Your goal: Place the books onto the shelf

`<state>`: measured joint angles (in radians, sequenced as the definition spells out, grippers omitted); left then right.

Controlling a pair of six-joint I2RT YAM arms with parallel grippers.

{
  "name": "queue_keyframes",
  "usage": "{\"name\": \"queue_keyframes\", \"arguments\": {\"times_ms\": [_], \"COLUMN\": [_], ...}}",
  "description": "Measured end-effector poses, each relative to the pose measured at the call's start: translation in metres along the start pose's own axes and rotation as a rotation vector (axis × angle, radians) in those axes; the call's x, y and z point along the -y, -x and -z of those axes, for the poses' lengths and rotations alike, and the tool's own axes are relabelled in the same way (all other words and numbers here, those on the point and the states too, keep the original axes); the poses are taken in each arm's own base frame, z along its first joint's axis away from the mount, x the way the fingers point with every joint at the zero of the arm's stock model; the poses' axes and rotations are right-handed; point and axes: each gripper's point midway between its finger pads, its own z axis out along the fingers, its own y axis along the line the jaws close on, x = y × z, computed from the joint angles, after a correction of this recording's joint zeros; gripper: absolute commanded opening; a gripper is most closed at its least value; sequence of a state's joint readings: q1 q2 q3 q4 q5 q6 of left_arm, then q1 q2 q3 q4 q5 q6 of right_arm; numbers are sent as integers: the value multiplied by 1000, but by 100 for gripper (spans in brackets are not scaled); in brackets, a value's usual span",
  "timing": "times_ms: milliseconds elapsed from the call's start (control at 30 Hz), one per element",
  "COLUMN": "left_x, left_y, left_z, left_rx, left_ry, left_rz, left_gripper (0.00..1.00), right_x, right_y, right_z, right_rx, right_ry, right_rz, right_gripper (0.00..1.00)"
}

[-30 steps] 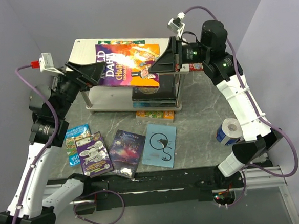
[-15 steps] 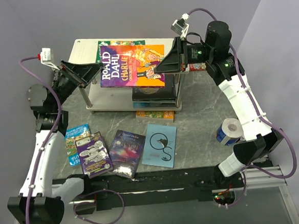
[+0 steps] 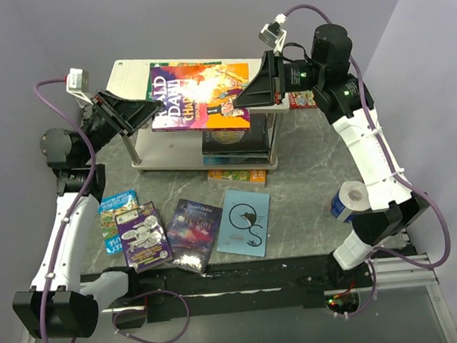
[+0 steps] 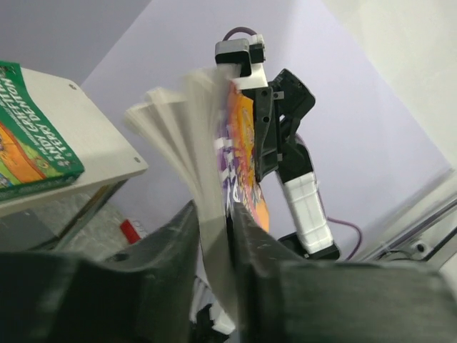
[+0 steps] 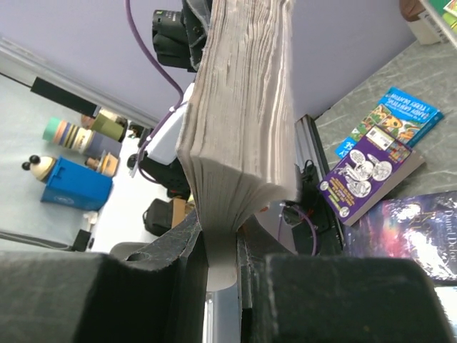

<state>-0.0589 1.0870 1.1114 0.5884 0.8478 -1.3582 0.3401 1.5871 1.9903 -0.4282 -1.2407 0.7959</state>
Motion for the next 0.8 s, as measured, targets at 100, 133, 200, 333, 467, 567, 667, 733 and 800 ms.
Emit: {"name": "queue_keyframes", "arguments": {"times_ms": [100,133,200,333,467,567,667,733,800], "left_x": [2,2,2,-4,-6,-8,-22,-37,-53], "left_y": [2,3,5,9,18,37,57,66,74], "left_z": [-2,-2,-3,-6,-11,-24,-36,-40,-40], "left_rx": [-3,-4,-4,8,34,68,111,128,142], "left_ry": [-7,-9,-14,4,20,17,30,53,77], "left_rz": [4,3,0,16,25,24,43,66,84], "left_gripper": [1,1,1,1,1,1,1,1,1], "right_x": [4,6,9,13,19,24,32,41,52], "right_y": [3,4,5,10,26,49,64,68,69], "right_z": [-1,-2,-3,-3,-2,-1,1,3,7], "right_rx": [5,6,7,24,102,181,233,256,273], "right_ry": [-14,-18,-25,-55,-140,-218,-278,-325,-378], "right_rz": [0,-1,-3,0,14,44,64,71,68], "right_gripper": [0,0,0,32,52,70,96,100,99]}}
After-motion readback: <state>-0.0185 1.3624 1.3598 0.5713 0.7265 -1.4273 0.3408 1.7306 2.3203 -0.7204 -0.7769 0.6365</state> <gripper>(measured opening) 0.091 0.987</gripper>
